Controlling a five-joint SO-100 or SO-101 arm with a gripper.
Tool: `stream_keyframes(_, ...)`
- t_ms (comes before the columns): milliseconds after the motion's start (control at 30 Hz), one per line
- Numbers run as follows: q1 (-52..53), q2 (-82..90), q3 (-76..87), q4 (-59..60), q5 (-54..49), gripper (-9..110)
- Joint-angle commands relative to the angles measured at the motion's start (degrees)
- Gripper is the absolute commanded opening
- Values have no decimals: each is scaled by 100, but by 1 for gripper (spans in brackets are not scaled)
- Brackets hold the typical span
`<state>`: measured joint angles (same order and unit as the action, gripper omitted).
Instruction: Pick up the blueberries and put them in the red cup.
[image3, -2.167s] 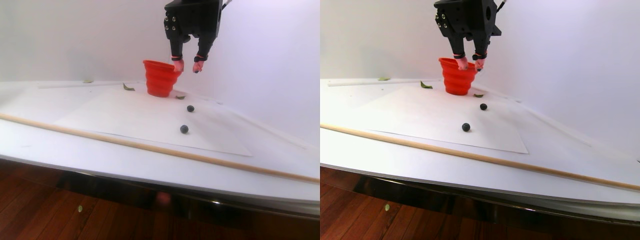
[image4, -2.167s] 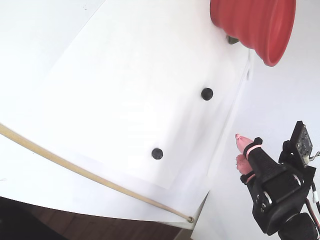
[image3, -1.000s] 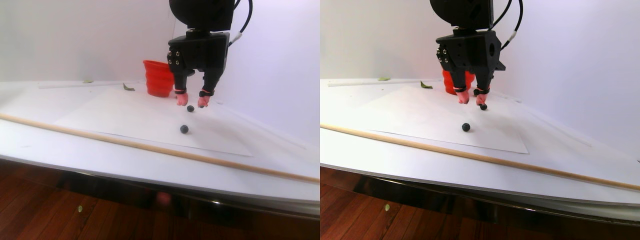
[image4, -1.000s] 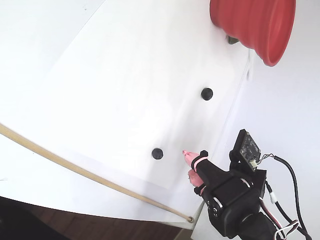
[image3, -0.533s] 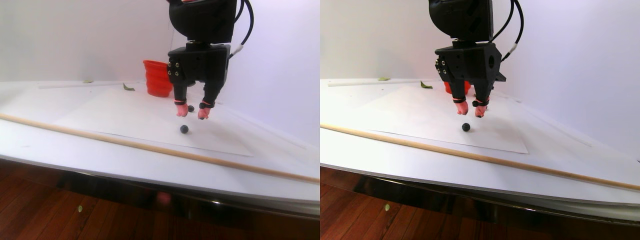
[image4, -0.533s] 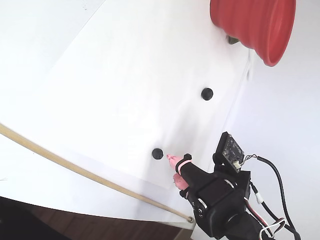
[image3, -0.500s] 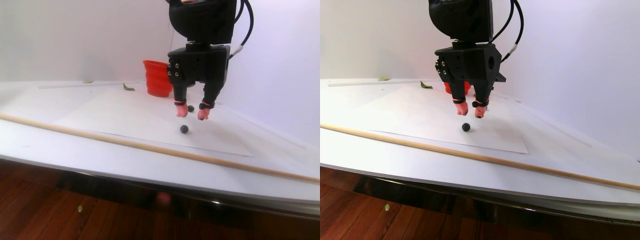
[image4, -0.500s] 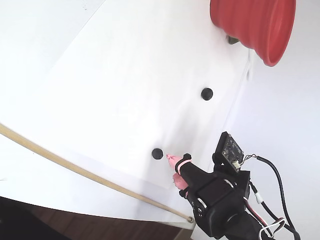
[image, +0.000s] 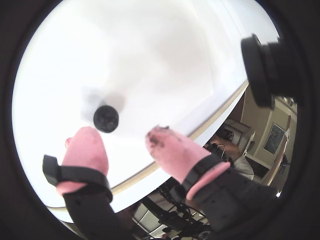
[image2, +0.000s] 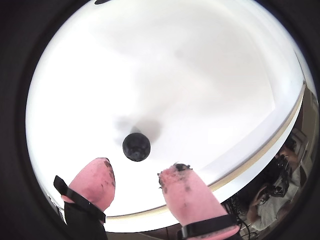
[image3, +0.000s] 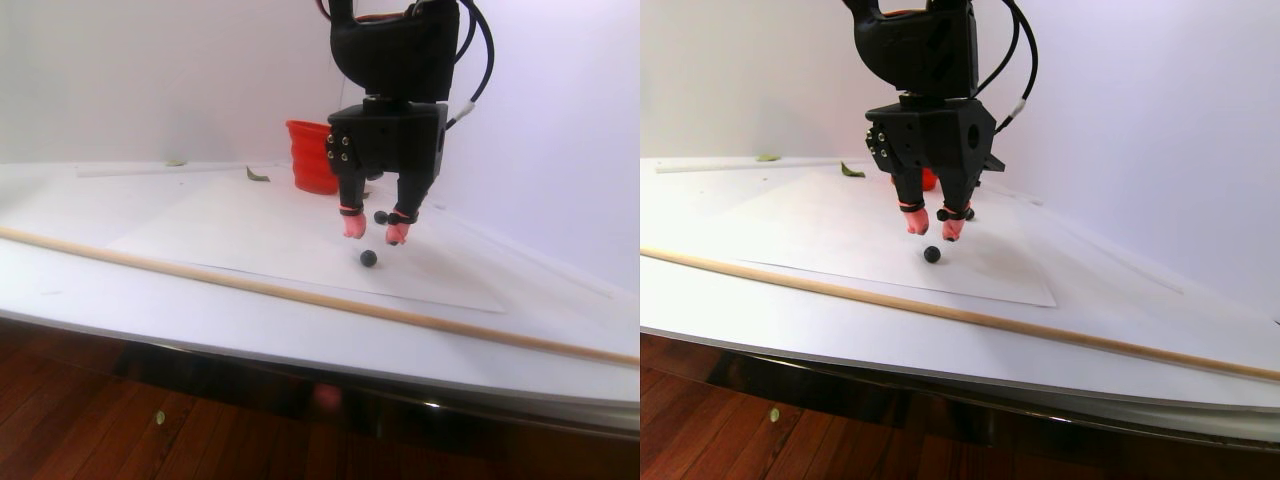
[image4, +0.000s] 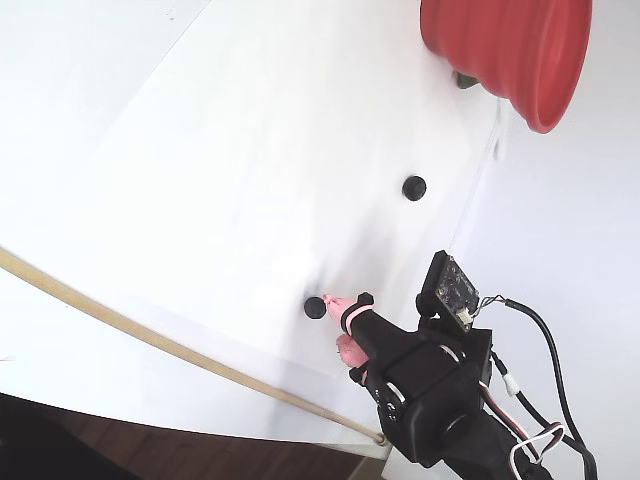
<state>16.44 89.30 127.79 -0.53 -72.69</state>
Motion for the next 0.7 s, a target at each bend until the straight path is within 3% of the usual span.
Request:
stream_keyframes(0, 26, 35, -316, -97, 70, 18)
stream_keyframes(667, -88, -387, -492, -360, 132, 18)
